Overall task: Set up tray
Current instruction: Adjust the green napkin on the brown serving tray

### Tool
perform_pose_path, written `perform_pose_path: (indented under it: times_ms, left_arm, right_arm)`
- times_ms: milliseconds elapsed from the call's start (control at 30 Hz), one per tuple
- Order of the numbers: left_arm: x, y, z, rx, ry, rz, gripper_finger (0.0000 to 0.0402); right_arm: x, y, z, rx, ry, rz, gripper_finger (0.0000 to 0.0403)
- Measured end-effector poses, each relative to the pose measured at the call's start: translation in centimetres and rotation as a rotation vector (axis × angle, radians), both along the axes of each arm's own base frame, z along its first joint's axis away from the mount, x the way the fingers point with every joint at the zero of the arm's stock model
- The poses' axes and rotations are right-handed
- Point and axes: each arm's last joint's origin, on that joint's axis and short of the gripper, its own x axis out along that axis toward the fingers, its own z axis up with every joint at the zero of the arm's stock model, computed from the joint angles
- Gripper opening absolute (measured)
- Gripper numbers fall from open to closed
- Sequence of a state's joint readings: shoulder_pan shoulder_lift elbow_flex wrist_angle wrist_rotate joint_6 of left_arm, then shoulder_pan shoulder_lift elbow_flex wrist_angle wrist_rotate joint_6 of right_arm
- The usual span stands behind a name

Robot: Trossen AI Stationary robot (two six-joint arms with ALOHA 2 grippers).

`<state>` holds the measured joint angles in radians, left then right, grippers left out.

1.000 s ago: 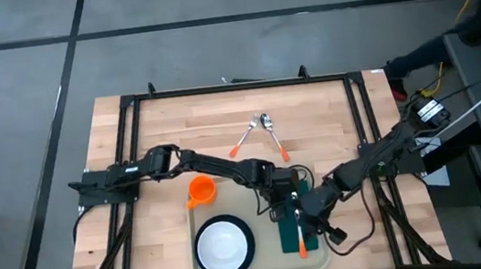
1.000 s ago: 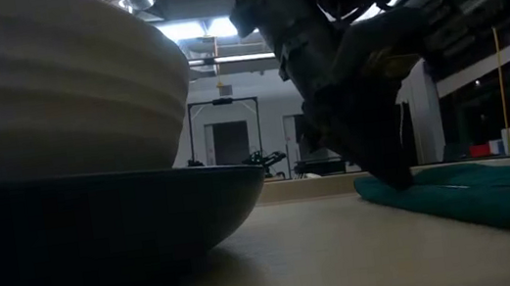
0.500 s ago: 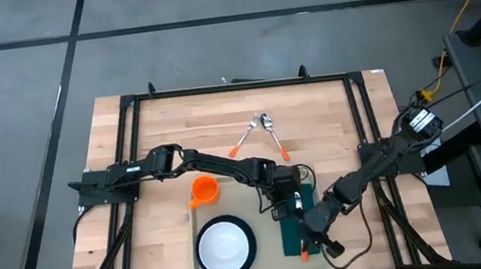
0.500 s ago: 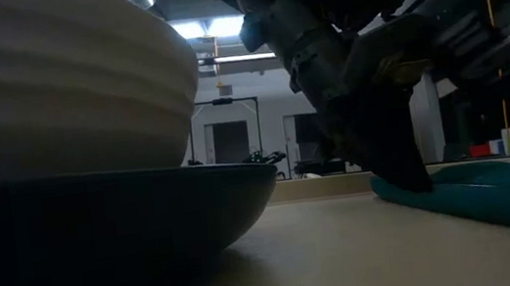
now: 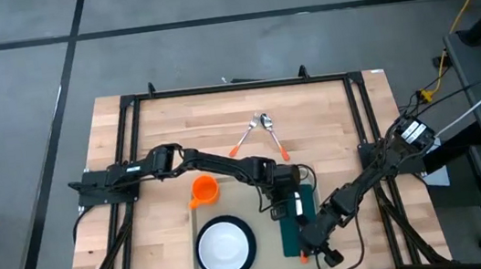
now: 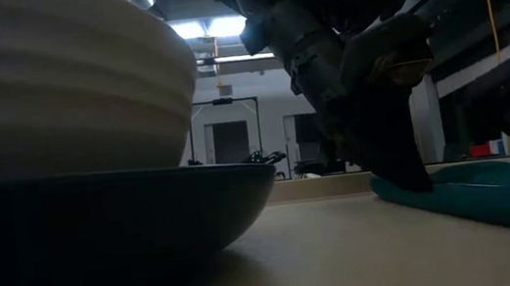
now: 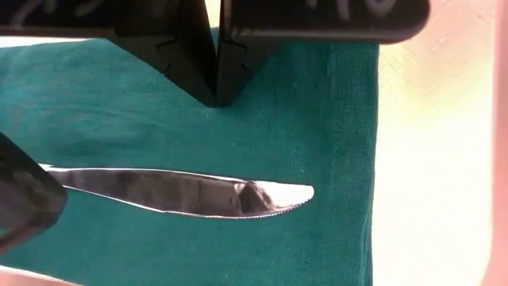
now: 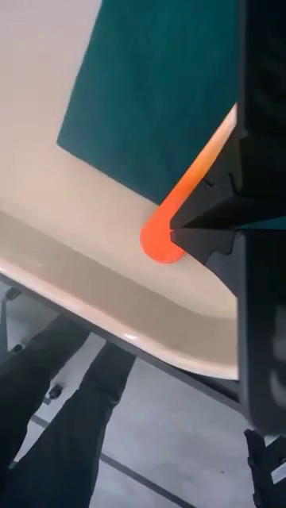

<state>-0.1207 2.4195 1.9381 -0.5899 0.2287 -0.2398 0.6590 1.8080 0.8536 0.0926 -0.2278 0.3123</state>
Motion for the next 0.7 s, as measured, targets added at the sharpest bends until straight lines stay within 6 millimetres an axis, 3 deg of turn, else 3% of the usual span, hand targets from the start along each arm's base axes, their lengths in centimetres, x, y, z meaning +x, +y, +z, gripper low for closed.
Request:
perform_pose_path:
  times_ms: [433,700]
  left_arm:
    - [0.0,-0.1,-0.1,-0.004,0.002,-0.013,0.0003]
    - [0.0,-0.1,-0.1,0.002,-0.001,-0.024,0.0003]
  right_arm:
    - [1.0,1.7,2.5,0.154,-0.042,0.200,0.0004]
    - [1.4,1.6,0.9,0.062,-0.046,0.091,0.0004]
